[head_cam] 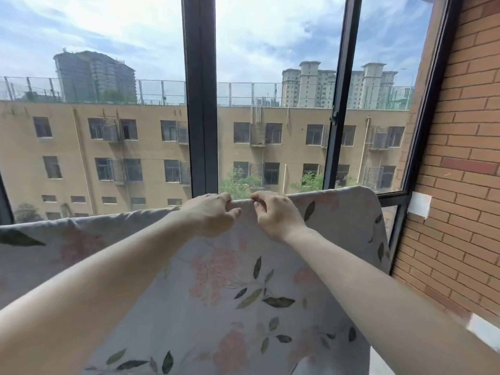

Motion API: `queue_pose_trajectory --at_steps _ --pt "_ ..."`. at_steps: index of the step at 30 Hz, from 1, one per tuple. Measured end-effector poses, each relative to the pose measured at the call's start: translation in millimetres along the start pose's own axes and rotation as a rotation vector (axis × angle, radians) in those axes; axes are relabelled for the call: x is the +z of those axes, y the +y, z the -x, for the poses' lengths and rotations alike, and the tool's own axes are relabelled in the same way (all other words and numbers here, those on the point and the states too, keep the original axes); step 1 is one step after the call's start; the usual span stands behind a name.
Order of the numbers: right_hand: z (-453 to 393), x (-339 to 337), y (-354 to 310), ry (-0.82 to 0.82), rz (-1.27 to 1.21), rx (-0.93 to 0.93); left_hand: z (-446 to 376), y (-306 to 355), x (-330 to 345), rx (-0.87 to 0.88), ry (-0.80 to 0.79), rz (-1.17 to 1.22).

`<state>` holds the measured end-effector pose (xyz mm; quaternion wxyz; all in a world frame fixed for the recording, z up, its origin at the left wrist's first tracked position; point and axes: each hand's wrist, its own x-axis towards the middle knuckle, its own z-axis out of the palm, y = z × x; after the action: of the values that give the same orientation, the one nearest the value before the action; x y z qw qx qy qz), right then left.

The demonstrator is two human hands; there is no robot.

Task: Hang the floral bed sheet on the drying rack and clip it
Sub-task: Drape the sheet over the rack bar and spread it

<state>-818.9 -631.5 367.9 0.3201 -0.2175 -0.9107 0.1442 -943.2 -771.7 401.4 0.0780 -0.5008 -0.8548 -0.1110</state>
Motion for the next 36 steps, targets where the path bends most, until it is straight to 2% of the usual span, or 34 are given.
queue_pose_trajectory --at_steps 5,10,19,27,32,36 --pt "7.4 -36.4 73.8 0.059 0.081 0.108 -17.7 12.9 16.7 -0.045 0.160 -0.112" --pt "26.2 -71.0 132.3 0.117 0.074 0.287 -20.1 -0.1 21.6 -0.070 0.237 -0.153" --pt "15.9 -121.3 211.2 0.296 0.058 0.480 -9.4 -2.2 18.1 -0.089 0.239 -0.143" --pt "-18.0 -137.5 278.4 0.178 0.065 0.462 -21.1 5.2 24.5 -0.184 0.232 -0.123" --pt "-30.7 -134.0 322.1 0.142 -0.163 0.435 -28.6 16.5 27.1 -0.245 0.215 -0.140" --pt "-39.6 -137.4 345.7 0.149 -0.590 0.475 -26.0 18.3 24.3 -0.319 0.169 -0.104"
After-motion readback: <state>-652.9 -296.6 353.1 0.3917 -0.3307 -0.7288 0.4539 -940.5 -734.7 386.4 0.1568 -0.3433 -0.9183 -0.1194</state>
